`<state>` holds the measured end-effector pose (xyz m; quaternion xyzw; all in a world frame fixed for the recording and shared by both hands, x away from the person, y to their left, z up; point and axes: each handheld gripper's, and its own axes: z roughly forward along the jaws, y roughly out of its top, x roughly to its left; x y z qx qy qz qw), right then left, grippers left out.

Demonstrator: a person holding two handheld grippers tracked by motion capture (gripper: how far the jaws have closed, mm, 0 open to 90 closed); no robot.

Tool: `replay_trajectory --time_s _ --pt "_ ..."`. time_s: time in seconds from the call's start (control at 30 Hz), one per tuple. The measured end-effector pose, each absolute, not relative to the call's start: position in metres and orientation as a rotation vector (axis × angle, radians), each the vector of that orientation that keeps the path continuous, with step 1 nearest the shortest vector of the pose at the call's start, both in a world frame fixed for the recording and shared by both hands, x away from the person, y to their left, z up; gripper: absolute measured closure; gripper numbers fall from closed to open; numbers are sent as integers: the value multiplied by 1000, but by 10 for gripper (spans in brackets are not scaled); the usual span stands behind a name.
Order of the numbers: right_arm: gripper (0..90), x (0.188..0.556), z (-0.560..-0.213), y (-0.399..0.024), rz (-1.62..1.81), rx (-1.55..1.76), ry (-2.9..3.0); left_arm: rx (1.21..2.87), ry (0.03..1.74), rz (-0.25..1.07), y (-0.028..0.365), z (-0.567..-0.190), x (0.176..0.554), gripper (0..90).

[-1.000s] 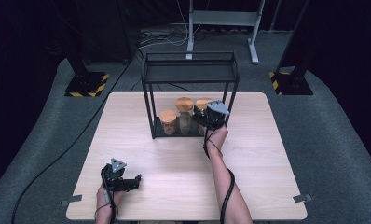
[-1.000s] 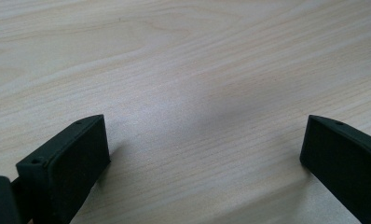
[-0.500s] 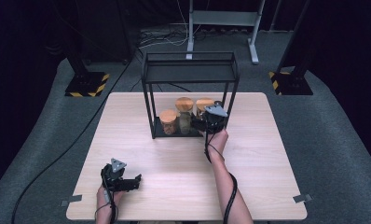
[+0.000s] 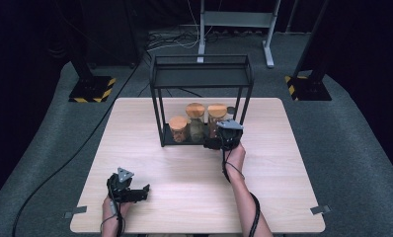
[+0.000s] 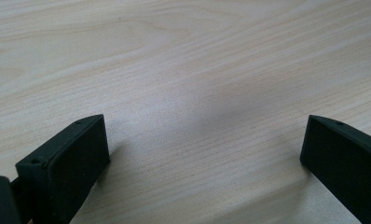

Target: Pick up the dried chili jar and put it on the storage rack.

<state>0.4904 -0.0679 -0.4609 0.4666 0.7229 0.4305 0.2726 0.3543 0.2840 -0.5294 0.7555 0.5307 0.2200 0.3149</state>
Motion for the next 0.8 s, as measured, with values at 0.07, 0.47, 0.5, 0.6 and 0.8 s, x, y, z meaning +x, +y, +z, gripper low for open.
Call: replay_trajectory --time_s 0.07,0.47,0.5,0.6,0.8 --pt "0 485 -463 -69 1152 1253 1984 1992 1398 580 284 -529 354 3" --pt "0 455 -474 -73 1088 1200 2171 1992 1398 579 284 -529 354 2" --pt "0 453 -475 -74 1090 1198 2181 1993 1398 579 284 -529 354 2" --pt "0 447 -477 -76 1088 1192 2204 1992 1398 579 284 -529 354 2" --pt "0 436 -479 -80 1093 1186 2236 1992 1398 580 284 -529 354 2"
